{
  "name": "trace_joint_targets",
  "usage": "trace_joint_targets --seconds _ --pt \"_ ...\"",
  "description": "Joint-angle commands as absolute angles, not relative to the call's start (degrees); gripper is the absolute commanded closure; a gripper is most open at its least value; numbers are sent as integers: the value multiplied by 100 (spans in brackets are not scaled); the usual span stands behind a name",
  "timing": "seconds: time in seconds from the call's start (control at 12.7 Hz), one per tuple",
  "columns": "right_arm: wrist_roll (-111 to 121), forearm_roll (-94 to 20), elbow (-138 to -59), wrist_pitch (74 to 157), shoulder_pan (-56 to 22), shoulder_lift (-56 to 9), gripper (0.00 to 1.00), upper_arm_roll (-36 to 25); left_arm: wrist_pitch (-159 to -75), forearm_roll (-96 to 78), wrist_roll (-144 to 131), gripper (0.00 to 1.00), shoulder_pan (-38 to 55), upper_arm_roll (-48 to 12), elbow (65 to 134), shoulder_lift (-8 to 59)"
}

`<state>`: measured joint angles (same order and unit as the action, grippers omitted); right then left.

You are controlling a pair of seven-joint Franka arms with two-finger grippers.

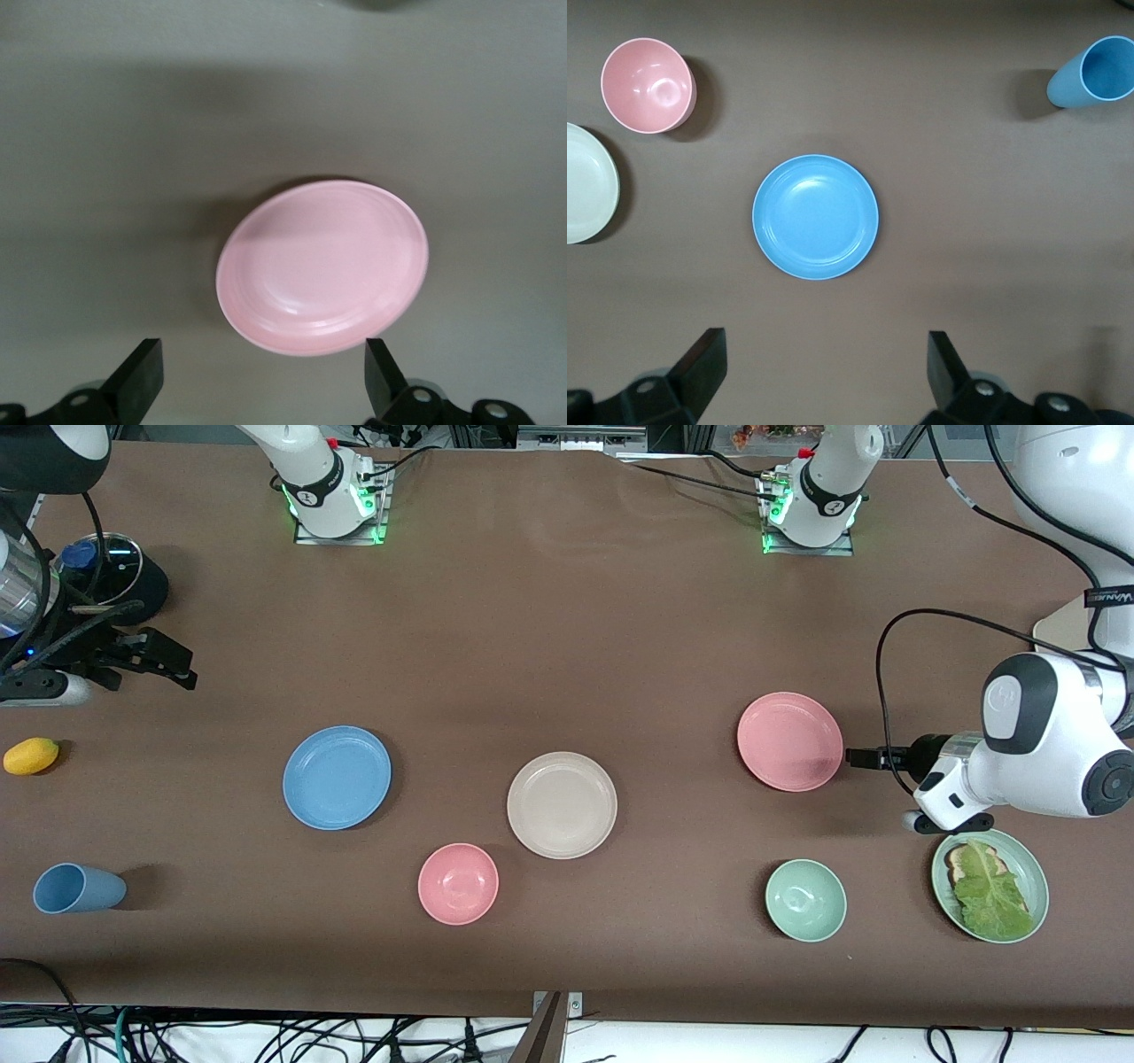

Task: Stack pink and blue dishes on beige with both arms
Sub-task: 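Move the left gripper down to the rim of the pink plate, then grip the pink plate with the left gripper while the right gripper reaches the blue plate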

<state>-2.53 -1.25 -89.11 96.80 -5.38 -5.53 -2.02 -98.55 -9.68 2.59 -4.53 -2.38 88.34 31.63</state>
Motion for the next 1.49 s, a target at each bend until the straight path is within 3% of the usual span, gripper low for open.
trace_joint_targets --seconds 0.0,0.47,0.71,1.18,1.34,1.41 --pt "-264 -141 -8833 9694 -527 -563 0 -193 -10693 -1422 1060 0 -589 -194 9752 2840" --pt "-237 -123 -8746 9694 -536 -650 0 -193 -12417 -2169 2310 0 -458 149 11511 2277" --pt "-246 -79 -8736 9694 -510 -668 0 -211 -13400 -2591 2723 0 78 527 12443 1952" --pt "-229 -61 -8745 9747 -387 -764 0 -246 -13843 -3673 3910 0 -26 536 12797 2223" --pt "-229 -18 -8745 9712 -439 -1079 0 -237 -13912 -3910 4095 1 -79 536 12779 2337" --pt "-229 9 -8736 9729 -466 -1246 0 -229 -13974 -3981 4148 5 -79 536 12779 2381"
